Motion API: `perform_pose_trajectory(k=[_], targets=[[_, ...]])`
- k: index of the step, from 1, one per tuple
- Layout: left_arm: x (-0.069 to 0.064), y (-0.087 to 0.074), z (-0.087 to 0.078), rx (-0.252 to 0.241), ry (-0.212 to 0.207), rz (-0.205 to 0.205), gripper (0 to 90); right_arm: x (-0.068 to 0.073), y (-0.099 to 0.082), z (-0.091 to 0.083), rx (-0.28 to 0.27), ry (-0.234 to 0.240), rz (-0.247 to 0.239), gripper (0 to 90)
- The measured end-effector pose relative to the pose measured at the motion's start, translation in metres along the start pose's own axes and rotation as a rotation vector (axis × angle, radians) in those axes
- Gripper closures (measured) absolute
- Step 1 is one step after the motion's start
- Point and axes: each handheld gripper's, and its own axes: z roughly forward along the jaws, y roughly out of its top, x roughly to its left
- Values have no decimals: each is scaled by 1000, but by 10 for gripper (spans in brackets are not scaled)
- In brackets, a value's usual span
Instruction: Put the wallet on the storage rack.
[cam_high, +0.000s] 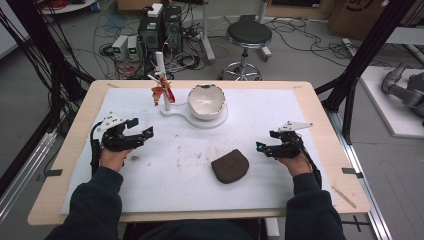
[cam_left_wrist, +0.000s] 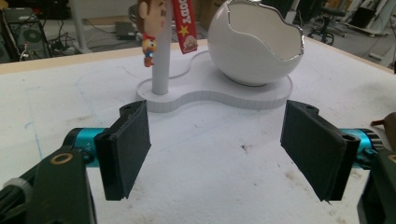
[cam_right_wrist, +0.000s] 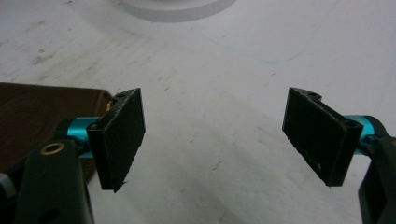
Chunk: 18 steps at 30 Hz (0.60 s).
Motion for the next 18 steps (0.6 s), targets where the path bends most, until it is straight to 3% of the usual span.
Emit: perform_pose_trajectory(k=[2,3,6,13,16,18], targets=[[-1,0,1,2,-3,3,240,1,-1,2,11,24,1,213],[-3,0,1,7,-6,4,240,4,-1,6,33,92,14,213],[-7,-1,2,21,-18,10,240,9,-2,12,55,169,23,209],[-11,-3,8,42,-36,15,240,29,-4,31,127,261,-17,206],[-12,-3,10,48,-48,17,240,29,-4,33,131,287,-1,209],[-13,-3,10,49,-52,17,241,27,-4,33,112,334,37,210]])
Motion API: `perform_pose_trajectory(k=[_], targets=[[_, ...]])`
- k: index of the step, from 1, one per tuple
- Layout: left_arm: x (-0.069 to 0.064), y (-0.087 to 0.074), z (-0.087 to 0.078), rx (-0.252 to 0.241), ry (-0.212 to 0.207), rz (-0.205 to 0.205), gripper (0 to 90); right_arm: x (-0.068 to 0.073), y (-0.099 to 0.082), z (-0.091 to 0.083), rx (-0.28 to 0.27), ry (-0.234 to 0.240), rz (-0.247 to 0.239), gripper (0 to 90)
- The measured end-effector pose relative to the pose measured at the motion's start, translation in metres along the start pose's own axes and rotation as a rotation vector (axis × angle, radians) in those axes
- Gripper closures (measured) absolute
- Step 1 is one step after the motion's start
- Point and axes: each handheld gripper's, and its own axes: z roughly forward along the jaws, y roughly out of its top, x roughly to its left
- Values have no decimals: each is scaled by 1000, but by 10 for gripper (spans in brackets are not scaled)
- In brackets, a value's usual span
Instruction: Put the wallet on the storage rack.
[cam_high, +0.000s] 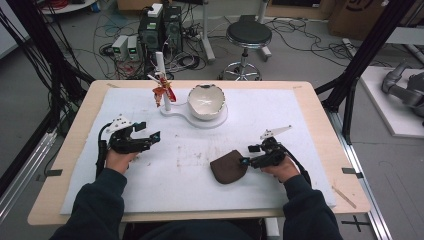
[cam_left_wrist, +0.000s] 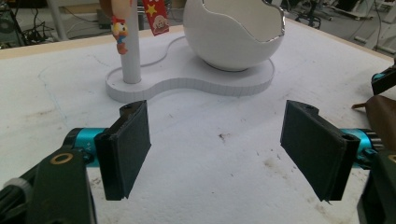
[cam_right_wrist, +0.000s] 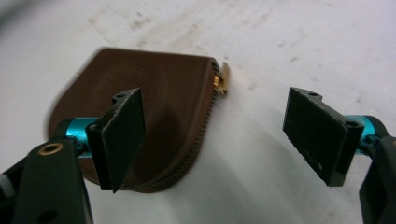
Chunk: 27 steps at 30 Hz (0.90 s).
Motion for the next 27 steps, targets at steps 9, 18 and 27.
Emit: perform_pose_trajectory(k=[9,18,27], targets=[[-7,0,5,12,-36,1,242,13,2,14,77,83,-72,332],[-23,0,22,60,-129,-21,242,31,8,17,45,5,-217,501],[-61,-1,47,148,-291,22,242,34,14,23,25,-18,-205,451]])
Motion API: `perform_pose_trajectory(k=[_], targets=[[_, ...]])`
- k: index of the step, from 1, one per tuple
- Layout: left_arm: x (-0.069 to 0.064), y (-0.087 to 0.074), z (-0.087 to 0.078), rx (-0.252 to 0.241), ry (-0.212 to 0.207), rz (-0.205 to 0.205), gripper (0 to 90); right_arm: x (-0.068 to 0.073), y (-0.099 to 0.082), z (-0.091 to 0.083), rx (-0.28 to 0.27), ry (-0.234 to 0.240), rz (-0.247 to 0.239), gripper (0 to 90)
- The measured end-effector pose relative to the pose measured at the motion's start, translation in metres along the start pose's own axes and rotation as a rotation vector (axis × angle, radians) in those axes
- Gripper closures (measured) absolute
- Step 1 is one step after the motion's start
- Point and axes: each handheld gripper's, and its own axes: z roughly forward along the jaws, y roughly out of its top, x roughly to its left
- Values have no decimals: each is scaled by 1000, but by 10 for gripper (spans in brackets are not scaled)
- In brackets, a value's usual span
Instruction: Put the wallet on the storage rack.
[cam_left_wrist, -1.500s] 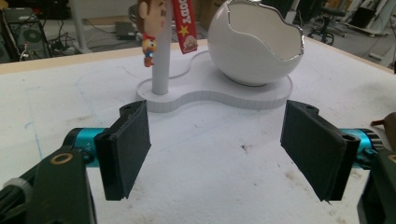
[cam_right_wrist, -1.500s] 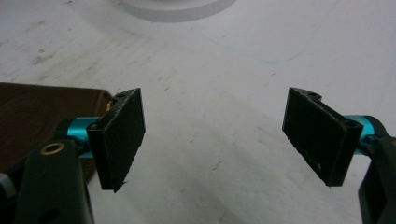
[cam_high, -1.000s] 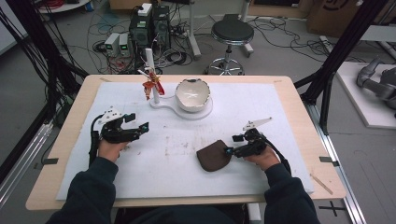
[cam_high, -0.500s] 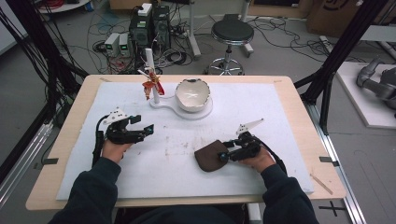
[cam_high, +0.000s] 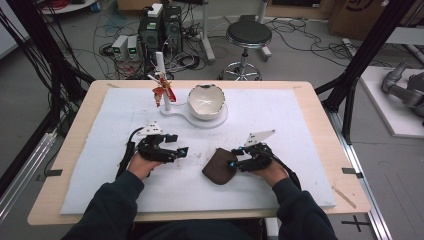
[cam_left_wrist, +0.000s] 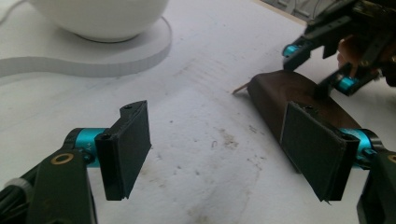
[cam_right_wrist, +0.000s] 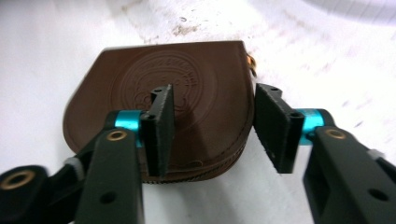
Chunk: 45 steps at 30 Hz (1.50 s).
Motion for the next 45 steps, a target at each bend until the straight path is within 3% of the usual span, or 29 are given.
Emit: perform_pose_trajectory(k=[2,4,6,7,11,14,16,17,18,19,21,25,33,39,40,42,43,44,45], targets=[[-1,0,1,2,-2,3,242,-10,-3,0,16,70,94,278],[1,0,0,7,-1,-1,242,-14,-8,3,57,151,147,259],[2,-1,0,9,-2,-2,242,-14,-9,4,56,167,153,251],[3,-1,0,16,-2,-4,242,-12,-7,6,63,171,104,297],[2,-3,4,40,-20,1,243,-6,-5,6,74,132,52,357],[-2,-4,8,59,-47,11,250,5,-2,4,75,59,-45,405],[-4,-5,11,70,-72,13,251,11,0,4,70,14,-113,421],[-6,-5,13,72,-91,7,251,11,0,4,70,14,-113,421],[-10,-5,16,77,-139,6,255,16,1,5,69,-14,-141,426],[-10,-5,16,77,-139,6,257,16,2,5,70,-21,-148,427],[-18,-4,23,87,-212,5,261,18,3,5,68,-35,-153,430],[-29,-5,36,135,-256,20,262,19,6,7,63,-48,-158,432],[-37,-7,52,179,-278,20,266,25,9,9,61,-87,-163,443],[-37,-6,51,193,-280,41,332,26,11,9,52,-91,-145,445],[-37,-6,50,196,-280,48,370,23,10,6,28,-54,-134,442],[-35,-5,49,197,-288,65,382,21,10,5,14,-27,-124,434],[-34,-5,48,194,-293,79,414,15,10,4,-17,24,-103,387],[-34,-5,47,186,-298,98,414,15,10,4,-17,24,-103,387],[-35,-4,45,170,-301,114,441,10,10,5,-41,62,-81,322]])
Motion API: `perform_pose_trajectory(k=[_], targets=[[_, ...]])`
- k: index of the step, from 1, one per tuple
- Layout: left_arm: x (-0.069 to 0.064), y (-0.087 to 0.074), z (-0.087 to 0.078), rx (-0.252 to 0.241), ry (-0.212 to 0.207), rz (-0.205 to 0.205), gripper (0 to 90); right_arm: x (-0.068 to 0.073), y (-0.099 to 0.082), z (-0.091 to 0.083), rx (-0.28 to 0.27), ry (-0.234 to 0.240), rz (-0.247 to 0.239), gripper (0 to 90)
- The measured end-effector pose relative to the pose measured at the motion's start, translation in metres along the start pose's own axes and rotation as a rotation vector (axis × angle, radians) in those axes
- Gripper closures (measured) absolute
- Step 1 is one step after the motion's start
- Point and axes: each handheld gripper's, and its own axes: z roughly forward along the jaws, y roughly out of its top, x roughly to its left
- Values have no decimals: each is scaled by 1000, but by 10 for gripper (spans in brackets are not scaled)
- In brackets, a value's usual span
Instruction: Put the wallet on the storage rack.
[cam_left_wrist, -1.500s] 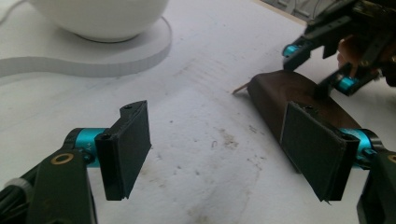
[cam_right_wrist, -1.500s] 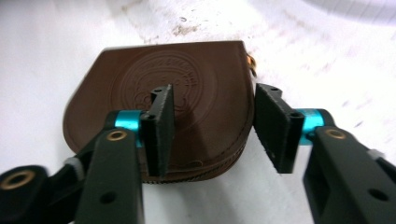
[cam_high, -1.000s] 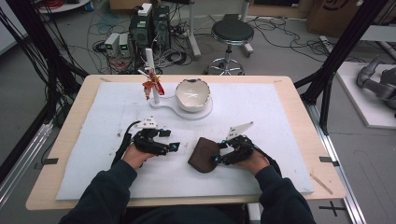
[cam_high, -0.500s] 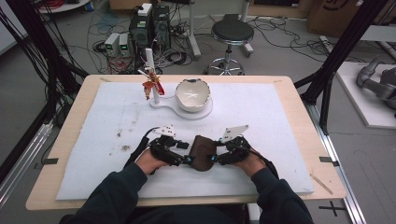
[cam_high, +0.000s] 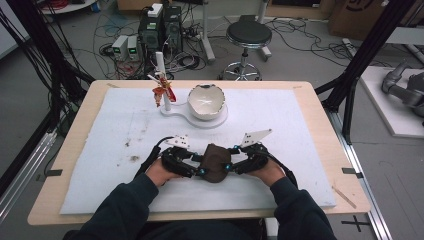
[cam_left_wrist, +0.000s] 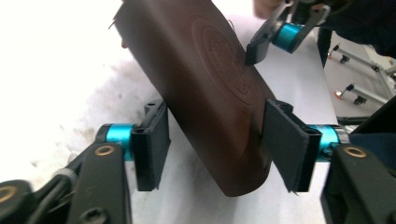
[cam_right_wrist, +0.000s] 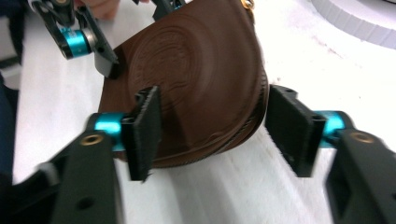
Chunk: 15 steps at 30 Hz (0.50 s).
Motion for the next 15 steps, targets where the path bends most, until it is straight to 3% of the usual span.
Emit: perform_pose_trajectory(k=[4,5,7,8,10,12,13,15], targets=[[0,2,-7,-38,15,64,479,-10,-2,3,-30,54,42,279],[0,3,-9,-61,15,86,511,-15,-2,5,-51,101,70,278],[0,3,-9,-70,10,91,539,-17,-1,7,-85,144,93,285],[0,3,-9,-77,8,95,541,-18,0,7,-99,158,93,311],[0,4,-9,-73,20,94,538,-18,6,7,-86,187,69,476],[2,4,-11,-78,39,77,536,-17,8,6,-94,177,52,502],[3,4,-14,-86,69,63,531,-17,13,2,-124,180,46,592],[5,5,-20,-112,115,30,449,-17,14,-3,-153,161,39,636]])
